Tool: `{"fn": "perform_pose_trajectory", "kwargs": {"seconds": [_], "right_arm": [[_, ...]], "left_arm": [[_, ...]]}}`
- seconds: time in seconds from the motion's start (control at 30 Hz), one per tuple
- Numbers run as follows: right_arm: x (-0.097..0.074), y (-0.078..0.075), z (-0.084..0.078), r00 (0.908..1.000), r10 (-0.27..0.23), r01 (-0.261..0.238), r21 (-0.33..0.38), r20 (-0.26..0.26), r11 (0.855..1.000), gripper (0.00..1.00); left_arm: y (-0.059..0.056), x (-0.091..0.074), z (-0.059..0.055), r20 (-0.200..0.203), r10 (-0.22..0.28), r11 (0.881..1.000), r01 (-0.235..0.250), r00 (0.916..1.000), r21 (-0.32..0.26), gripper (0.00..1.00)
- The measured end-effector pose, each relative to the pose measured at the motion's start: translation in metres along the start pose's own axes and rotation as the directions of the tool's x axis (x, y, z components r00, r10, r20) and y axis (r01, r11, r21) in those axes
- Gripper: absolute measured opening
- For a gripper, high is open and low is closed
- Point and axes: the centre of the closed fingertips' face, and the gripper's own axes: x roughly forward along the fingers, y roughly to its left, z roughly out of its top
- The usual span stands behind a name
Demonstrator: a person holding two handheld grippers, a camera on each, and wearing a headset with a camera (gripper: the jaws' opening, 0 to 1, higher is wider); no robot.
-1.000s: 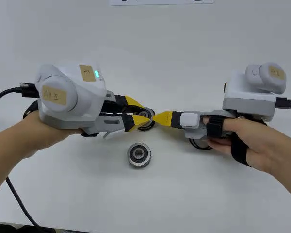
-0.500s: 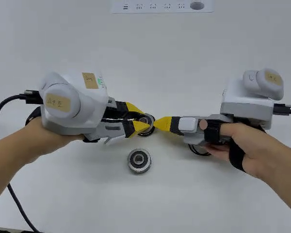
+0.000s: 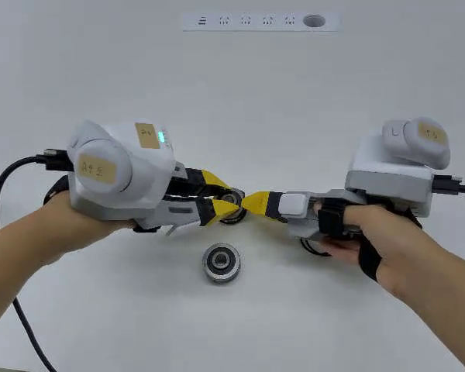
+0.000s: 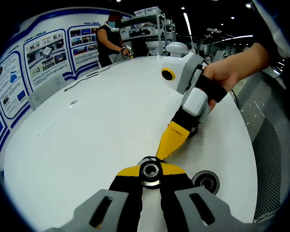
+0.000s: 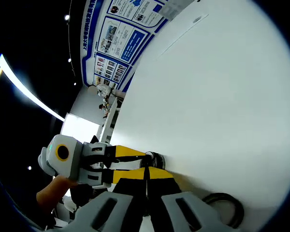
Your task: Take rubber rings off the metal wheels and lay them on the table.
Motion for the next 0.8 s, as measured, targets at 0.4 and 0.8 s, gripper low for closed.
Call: {"fn": "perform_pose_trajectory", "kwargs": {"seconds": [0.4, 0.8], "right_arm": [[0.0013, 0.0022, 0.0008, 1.0000, 0.005, -0.005, -0.009, 0.000, 1.000, 0.00], [-0.0004, 0.0060, 0.0006, 0.9984, 0.053, -0.055, -0.103, -0.016, 0.993, 0.00]], "left_arm": [[-0.0004, -0.0003, 0.0002, 0.001, 0.002, 1.000, -0.002, 1.0000, 0.002, 0.12], [-0.0004, -0.0006, 0.0002, 0.010, 0.004, 1.000, -0.004, 0.9999, -0.002, 0.12]]}}
